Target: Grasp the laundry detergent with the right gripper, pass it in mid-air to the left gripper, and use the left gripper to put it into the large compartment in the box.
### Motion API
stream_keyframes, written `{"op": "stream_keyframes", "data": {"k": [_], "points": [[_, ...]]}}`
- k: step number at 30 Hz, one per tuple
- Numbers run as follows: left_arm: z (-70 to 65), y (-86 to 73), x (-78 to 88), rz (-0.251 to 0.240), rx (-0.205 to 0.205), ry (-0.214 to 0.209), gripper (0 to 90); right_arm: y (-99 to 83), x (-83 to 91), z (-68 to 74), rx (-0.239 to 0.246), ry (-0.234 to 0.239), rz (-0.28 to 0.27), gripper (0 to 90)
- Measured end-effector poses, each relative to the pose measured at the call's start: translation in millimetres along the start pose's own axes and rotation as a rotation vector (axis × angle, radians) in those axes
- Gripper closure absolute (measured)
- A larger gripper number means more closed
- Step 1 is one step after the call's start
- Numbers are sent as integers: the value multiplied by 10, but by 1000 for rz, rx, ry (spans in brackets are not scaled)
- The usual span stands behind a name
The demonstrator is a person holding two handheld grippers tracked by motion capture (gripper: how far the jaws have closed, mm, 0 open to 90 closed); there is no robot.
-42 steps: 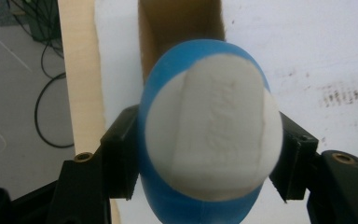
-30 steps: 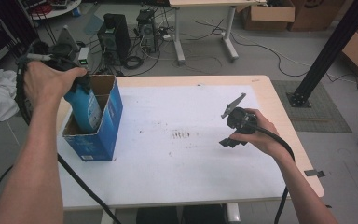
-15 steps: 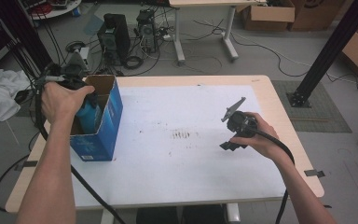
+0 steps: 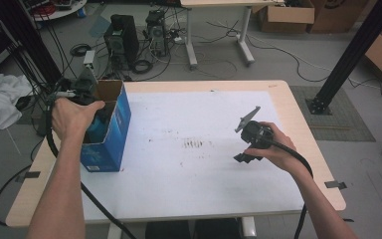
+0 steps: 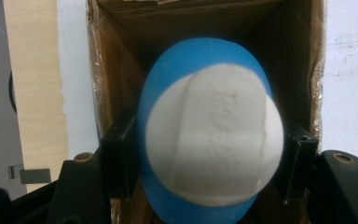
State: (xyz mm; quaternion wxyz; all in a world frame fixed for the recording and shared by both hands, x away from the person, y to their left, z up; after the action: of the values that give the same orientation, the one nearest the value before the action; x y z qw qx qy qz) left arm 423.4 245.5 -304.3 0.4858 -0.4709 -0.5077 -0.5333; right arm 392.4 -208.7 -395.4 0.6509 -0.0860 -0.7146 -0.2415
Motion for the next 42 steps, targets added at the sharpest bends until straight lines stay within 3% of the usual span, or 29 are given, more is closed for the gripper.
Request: {"op": "stream_keyframes", "data": {"k": [8, 42], "points": [[1, -26, -114, 3, 5, -8, 381, -10, -20, 8, -5, 5, 8, 187], [-10, -32, -122, -4, 8, -2, 378, 8, -53, 28, -1, 6, 14, 187]]}}
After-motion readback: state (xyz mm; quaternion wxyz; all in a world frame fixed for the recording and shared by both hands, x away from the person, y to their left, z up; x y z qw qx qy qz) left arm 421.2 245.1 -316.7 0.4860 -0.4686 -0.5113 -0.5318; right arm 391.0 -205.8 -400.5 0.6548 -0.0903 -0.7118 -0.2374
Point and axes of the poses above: each handheld gripper's, and its own axes: x roughly backward along the jaws, y roughly out of its top, z roughly to its left, the point moved 4 cm from there along -x, roughly forward along the jaws, and after that the axes turned 10 degrees about z, right-handed, at the moved point
